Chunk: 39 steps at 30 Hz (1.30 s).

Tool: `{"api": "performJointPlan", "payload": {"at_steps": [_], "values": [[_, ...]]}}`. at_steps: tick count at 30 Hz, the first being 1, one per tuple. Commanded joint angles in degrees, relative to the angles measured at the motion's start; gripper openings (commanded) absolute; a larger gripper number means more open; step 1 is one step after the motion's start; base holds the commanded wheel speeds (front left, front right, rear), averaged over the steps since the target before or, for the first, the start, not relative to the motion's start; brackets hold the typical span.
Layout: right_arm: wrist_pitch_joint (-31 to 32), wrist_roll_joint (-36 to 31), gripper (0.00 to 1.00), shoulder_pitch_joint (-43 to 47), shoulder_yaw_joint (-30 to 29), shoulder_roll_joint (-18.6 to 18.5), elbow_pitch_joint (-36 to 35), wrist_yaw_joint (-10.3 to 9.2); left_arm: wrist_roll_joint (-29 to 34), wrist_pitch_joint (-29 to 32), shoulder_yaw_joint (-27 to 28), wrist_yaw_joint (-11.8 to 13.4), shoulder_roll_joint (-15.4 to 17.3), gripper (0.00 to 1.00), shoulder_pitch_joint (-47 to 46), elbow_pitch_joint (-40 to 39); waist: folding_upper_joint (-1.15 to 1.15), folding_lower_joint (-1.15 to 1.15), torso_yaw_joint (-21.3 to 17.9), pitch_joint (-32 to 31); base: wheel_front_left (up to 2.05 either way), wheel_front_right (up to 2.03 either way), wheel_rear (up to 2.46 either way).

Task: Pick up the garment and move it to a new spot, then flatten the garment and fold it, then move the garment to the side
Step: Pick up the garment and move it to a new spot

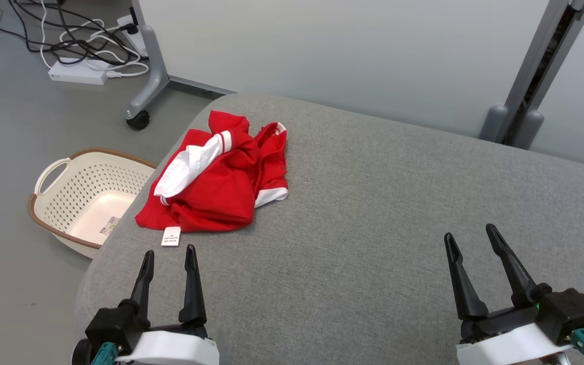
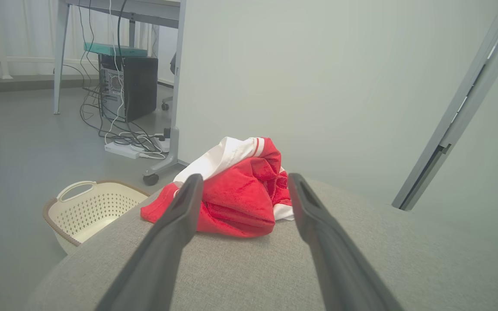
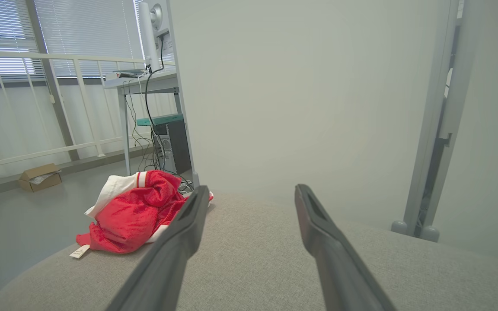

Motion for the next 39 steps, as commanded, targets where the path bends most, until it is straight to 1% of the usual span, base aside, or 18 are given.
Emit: {"api": "performJointPlan", "payload": {"at_steps": [1,4,6,10,12,15,16,17,20,23,25,28,33,35,39], "values": [[-0.07,-0.68,1.0,-0.68,0.03,-0.37,-0.59,0.0,0.77,-0.09,0.37,-0.33,0.2,1.0,-1.35,-0.27,0.0,0.0,-0.69,0.96,0.0,0.0,0.0],[-0.07,-1.41,1.0,-1.44,0.5,-0.37,-1.3,0.0,1.55,-0.09,1.51,-1.57,0.24,1.0,-2.89,0.39,0.0,0.0,-1.67,2.88,0.0,0.0,0.0],[-0.07,-2.2,1.0,-2.05,0.88,-0.36,-1.94,0.0,2.42,-0.09,3.07,-3.06,0.24,1.0,-4.71,1.34,0.0,0.0,-2.35,4.24,0.0,0.0,0.0],[-0.06,-4.01,1.0,-3.38,1.31,-0.44,-3.63,0.0,3.62,-0.08,5.35,-6.89,2.7,1.0,-10.4,4.89,0.0,0.0,-3.64,7.32,0.0,0.0,0.0],[-0.07,-4.31,1.0,-3.91,1.14,-0.53,-4.56,0.0,3.23,2.05,4.87,-9.49,4.93,1.0,-14.11,7.6,0.0,0.0,-4.21,8.69,0.0,0.0,0.0],[0.03,-4.65,1.0,-4.85,1.53,-1.02,-5.8,0.0,2.26,8.38,4.52,-12.76,8.39,1.0,-20.35,10.67,0.0,0.0,-5.16,10.7,0.0,0.0,0.0],[0.12,-4.74,1.0,-5.17,1.81,-1.27,-6.25,0.0,1.87,10.96,4.48,-13.63,9.37,1.0,-22.32,11.71,0.0,0.0,-5.5,11.33,0.0,0.0,0.0],[0.12,-4.74,1.0,-5.17,1.81,-1.27,-6.25,0.0,1.87,10.96,4.48,-13.63,9.37,1.0,-22.32,11.71,0.0,0.0,-5.5,11.33,0.0,0.0,0.0],[0.34,-4.74,1.0,-6.01,2.51,-2.12,-7.28,0.0,0.64,18.03,4.09,-15.65,12.29,1.0,-28.24,14.59,0.0,0.0,-6.53,12.99,0.0,0.0,0.0],[0.54,-4.59,1.0,-6.67,2.84,-2.65,-8.35,0.0,-0.41,24.7,3.21,-16.9,14.72,1.0,-33.13,18.06,0.0,0.0,-7.48,14.59,0.0,0.0,0.0],[0.84,-4.64,1.0,-7.1,3.27,-2.98,-8.9,0.0,-0.81,28.0,2.48,-17.46,16.32,1.0,-36.43,19.97,0.0,0.0,-8.15,15.56,0.0,0.0,0.0],[1.3,-4.76,1.0,-7.41,3.51,-3.71,-9.63,0.0,-2.38,32.4,1.54,-18.16,17.73,1.0,-40.28,22.33,0.0,0.0,-8.95,17.01,0.0,0.0,0.0],[1.76,-4.63,1.0,-8.4,4.02,-4.68,-10.32,0.0,-6.86,39.43,-1.0,-18.82,19.56,1.0,-44.86,24.22,0.0,0.0,-9.99,19.13,0.0,0.0,0.0],[1.83,-4.55,1.0,-8.54,4.01,-4.97,-10.42,0.0,-8.57,41.95,-2.8,-18.69,20.71,1.0,-46.17,23.92,0.0,0.0,-10.22,19.74,0.0,0.0,0.0],[1.9,-4.54,1.0,-9.06,3.75,-5.4,-10.73,0.0,-10.56,44.81,-5.64,-18.68,22.72,1.0,-47.88,24.22,0.0,0.0,-10.41,20.75,0.0,0.0,0.0]]}}
